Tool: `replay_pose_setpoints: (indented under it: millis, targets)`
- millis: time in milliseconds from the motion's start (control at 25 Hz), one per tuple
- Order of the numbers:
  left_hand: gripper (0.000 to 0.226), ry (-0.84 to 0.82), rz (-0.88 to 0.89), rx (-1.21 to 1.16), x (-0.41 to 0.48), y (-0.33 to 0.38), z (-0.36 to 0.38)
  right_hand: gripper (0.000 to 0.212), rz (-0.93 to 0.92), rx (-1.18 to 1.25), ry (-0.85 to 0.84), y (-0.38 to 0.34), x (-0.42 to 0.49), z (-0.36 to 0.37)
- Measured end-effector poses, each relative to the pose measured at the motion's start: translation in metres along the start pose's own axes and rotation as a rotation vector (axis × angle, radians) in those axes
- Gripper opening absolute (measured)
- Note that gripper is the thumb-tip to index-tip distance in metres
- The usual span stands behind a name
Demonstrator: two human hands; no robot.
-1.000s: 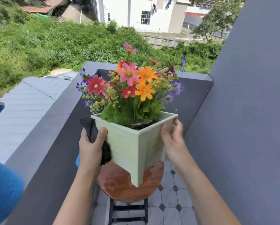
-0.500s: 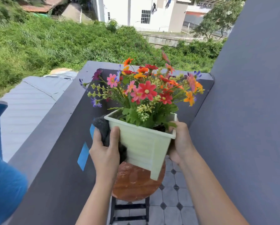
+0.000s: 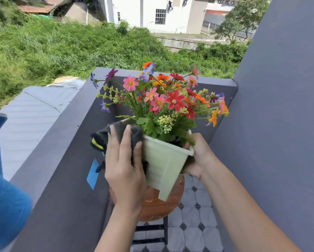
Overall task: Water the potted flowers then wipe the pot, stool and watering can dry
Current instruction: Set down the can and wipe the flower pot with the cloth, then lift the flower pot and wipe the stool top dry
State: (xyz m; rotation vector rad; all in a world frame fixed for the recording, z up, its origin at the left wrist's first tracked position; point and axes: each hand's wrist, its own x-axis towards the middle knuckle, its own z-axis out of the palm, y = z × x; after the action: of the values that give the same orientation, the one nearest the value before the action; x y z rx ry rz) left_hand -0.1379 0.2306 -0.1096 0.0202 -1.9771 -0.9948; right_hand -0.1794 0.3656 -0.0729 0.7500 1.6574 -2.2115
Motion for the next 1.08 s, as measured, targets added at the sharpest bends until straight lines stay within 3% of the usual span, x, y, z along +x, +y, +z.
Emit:
replay_pose_setpoints:
  millis: [160, 240, 320, 400, 560, 640, 680, 760, 800, 880, 1000, 1080]
  targets:
    - [0.030, -0.169, 0.452, -0.025, -0.044, 0.011, 0.010, 0.044, -0.043, -0.060, -0.023, -0.007, -0.004, 0.003]
    - [0.043, -0.156, 0.492, 0.012, -0.042, 0.000, 0.011, 0.034, -0.066, -0.078, 0.021, -0.009, -0.005, 0.000]
    - [0.048, -0.096, 0.281, 0.040, -0.030, -0.014, 0.012, 0.015, -0.072, -0.104, 0.067, -0.009, -0.006, -0.004]
    - [0.039, -0.079, -0.093, 0.005, -0.015, -0.018, 0.010, 0.010, -0.087, -0.112, 0.130, -0.011, -0.006, -0.009]
    - [0.035, -0.269, -0.900, -0.324, -0.017, -0.056, 0.020, 0.023, -0.072, -0.106, 0.208, -0.012, 0.009, -0.036]
    - [0.053, -0.450, -1.019, -0.337, -0.024, -0.069, 0.025, 0.022, -0.099, -0.114, 0.266, -0.009, 0.023, -0.049]
    - [0.055, -0.576, -0.962, -0.262, -0.027, -0.070, 0.029, 0.018, -0.115, -0.117, 0.296, -0.008, 0.031, -0.053]
    - [0.028, -0.797, -0.707, 0.021, -0.028, -0.072, 0.040, 0.020, -0.136, -0.150, 0.341, -0.005, 0.045, -0.063]
    - [0.015, -0.848, -0.571, 0.189, -0.028, -0.075, 0.043, 0.025, -0.138, -0.167, 0.354, -0.004, 0.052, -0.069]
    - [0.019, -0.865, -0.347, 0.474, -0.033, -0.081, 0.047, 0.030, -0.134, -0.154, 0.361, -0.001, 0.067, -0.080]
    - [0.014, -0.958, -0.040, 0.613, -0.078, -0.085, 0.047, 0.030, -0.125, -0.112, 0.356, 0.002, 0.083, -0.089]
    - [0.064, -1.338, -0.037, 0.675, -0.122, -0.083, 0.042, 0.027, -0.130, -0.080, 0.341, 0.005, 0.092, -0.094]
